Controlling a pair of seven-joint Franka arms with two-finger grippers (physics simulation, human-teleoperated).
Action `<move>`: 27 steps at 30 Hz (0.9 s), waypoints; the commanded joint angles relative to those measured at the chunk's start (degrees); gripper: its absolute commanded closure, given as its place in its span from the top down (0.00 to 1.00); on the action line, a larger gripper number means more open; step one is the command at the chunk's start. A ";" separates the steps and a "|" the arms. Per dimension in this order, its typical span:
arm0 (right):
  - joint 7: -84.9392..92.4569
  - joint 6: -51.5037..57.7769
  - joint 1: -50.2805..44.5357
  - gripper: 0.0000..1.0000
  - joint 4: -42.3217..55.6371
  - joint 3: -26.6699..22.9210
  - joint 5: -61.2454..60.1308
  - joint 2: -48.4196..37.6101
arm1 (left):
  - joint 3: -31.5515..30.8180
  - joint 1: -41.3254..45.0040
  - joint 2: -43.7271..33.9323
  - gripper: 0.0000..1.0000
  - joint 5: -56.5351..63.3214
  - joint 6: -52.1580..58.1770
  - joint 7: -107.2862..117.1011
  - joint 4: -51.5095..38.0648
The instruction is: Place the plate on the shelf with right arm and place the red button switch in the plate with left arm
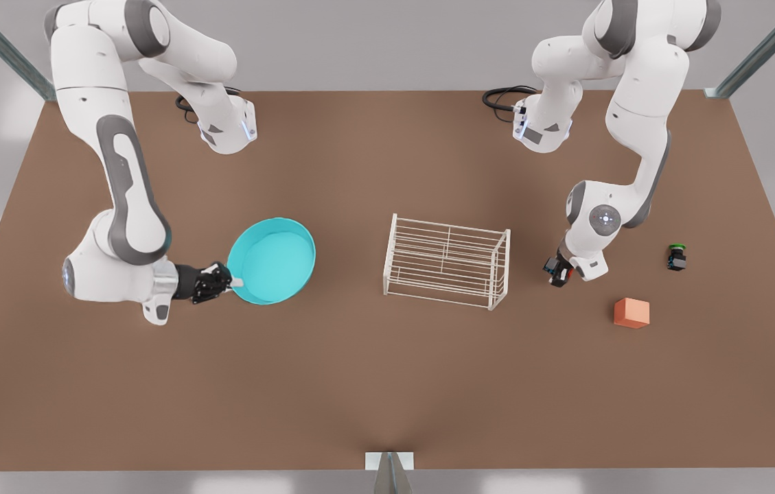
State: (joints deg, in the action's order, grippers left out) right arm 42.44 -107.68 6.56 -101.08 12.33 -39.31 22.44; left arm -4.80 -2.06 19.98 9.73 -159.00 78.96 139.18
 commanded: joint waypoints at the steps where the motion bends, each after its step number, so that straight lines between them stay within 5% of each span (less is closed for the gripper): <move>1: -22.75 -2.97 -0.05 0.23 0.10 3.57 -1.73 -0.38 | -0.04 0.04 -0.12 0.86 0.29 -0.26 0.58 0.13; 8: -48.15 -18.08 -14.73 0.23 3.96 5.16 -1.65 0.41 | -0.04 0.12 -1.00 0.78 0.29 -0.78 0.76 0.92; 12: -57.82 -28.02 -24.05 0.23 8.89 5.16 -0.85 6.30 | -0.04 0.21 -0.82 0.62 0.29 -0.78 1.90 0.92; 19: -70.48 -37.60 -33.45 0.23 11.70 4.81 5.91 11.75 | -0.04 0.21 -1.00 0.49 0.29 -0.78 1.90 0.92; 27: -73.56 -39.45 -36.18 0.23 11.44 4.81 6.18 13.16 | 0.14 -0.05 -5.22 0.48 0.47 3.26 2.08 0.48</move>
State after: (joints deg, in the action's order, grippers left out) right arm -6.34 -144.48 -29.58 -89.54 17.10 -33.85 35.67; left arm -4.70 -2.06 15.18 10.16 -158.10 80.41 139.79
